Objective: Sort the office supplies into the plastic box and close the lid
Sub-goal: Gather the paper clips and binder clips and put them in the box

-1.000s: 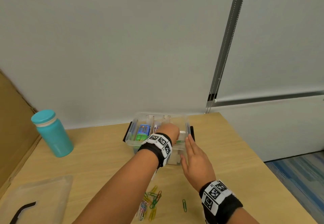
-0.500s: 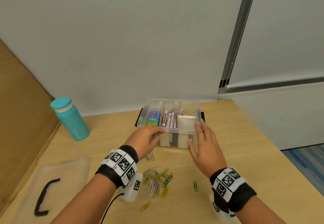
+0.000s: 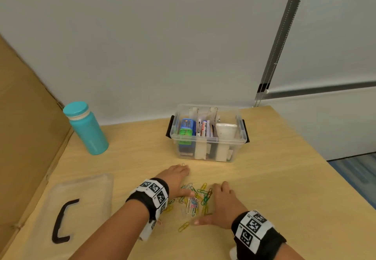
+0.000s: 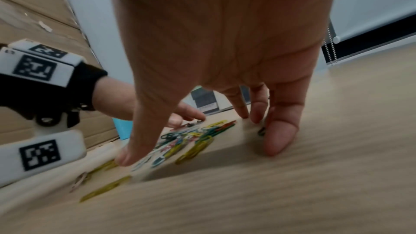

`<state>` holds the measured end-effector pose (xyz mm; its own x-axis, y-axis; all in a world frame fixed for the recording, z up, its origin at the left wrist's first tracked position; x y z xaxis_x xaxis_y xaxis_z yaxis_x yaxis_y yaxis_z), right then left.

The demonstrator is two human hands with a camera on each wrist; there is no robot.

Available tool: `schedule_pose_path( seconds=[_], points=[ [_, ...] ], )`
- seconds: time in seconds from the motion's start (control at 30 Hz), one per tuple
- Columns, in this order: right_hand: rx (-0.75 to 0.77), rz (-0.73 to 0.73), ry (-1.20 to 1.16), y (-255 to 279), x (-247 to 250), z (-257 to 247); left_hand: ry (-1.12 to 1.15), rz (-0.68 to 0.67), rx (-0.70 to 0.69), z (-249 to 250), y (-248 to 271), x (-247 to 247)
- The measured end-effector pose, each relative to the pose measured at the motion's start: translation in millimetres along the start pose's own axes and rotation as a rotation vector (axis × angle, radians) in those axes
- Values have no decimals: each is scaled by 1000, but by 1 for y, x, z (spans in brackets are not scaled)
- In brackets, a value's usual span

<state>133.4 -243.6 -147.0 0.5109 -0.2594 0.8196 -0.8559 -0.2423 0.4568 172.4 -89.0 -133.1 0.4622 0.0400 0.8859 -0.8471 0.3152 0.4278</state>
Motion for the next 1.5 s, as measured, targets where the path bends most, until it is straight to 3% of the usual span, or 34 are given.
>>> schedule_pose_path(
  seconds=[0.4,0.7,1.03,1.23,1.5],
  points=[
    [65,117,-94,-15,-3,-45,-51,89,14,-5,34,-11],
    [102,181,-165,-22,-2,-53,112,121,51,-3,23,-5],
    [94,211,-257,-26,12,-33,52,85,80,4,18,4],
    [73,127,-447,-18,24,-19,251,92,86,-11,14,13],
    [196,161,-614,18,112,-32,702,246,76,-31,35,24]
  ],
)
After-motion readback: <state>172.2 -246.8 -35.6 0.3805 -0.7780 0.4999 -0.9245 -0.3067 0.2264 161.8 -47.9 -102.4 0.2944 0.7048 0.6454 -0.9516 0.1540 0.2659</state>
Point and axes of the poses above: each hand's wrist, its own y-axis away from the middle knuckle, its own x-axis out of the back of the hand, z = x × y, the point moved 8 cm from there along -y, towards the middle knuckle, and after that the axes turned 3 degrees about -y, right-handed, at the moved point
